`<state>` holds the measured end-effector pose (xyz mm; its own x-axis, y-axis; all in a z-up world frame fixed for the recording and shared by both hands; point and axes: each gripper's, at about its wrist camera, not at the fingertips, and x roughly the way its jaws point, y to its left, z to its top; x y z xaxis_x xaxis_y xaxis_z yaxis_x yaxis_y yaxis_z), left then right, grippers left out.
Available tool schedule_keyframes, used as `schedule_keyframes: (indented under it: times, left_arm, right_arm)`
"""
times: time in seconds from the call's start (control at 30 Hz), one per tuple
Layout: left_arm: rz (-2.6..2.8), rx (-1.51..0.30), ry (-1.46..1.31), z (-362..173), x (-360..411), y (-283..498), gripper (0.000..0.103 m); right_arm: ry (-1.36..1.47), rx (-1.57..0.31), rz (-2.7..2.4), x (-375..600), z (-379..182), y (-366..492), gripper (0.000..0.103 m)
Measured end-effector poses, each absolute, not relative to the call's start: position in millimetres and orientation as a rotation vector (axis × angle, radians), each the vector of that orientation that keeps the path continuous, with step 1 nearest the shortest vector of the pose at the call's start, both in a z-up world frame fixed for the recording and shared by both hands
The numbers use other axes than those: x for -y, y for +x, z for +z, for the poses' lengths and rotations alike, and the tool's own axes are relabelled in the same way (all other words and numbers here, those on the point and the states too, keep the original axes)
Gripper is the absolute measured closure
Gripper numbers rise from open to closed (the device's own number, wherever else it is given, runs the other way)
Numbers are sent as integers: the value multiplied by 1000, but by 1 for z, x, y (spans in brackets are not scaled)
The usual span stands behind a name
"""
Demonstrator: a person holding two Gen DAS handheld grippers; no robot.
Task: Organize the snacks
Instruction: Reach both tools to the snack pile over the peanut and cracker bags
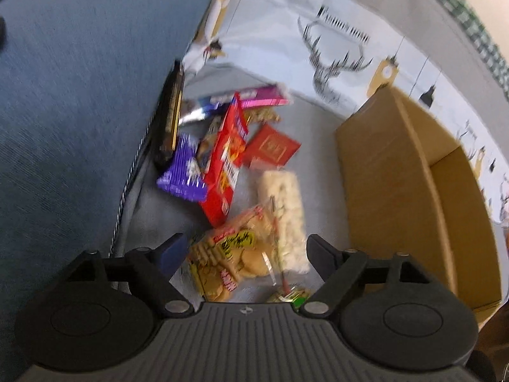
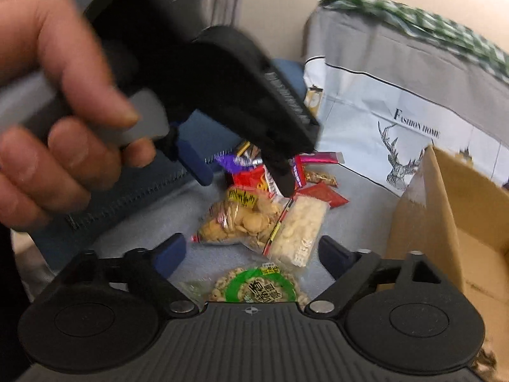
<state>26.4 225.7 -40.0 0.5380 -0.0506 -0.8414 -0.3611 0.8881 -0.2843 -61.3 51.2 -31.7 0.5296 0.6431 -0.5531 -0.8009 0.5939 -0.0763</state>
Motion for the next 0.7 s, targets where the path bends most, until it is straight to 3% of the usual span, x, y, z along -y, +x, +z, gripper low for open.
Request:
schedule_keyframes:
  times: [0.13, 0.4, 0.57, 0.7]
  left_arm:
    - [196, -1065, -484, -54, -227, 33, 11]
    - [207, -1097, -473, -63, -227, 47, 11]
    - [211, -1098, -413, -62, -224, 47, 24]
    - [193, -1070, -412, -56, -226, 41, 36]
  right_arm:
    - [-368, -631, 861, -59, -47, -53, 11]
    - [-246, -796, 835, -50, -56, -23, 7]
    - [-250, -776, 845, -49, -58, -31, 8]
    - [-243, -742, 873, -47, -54, -33, 22]
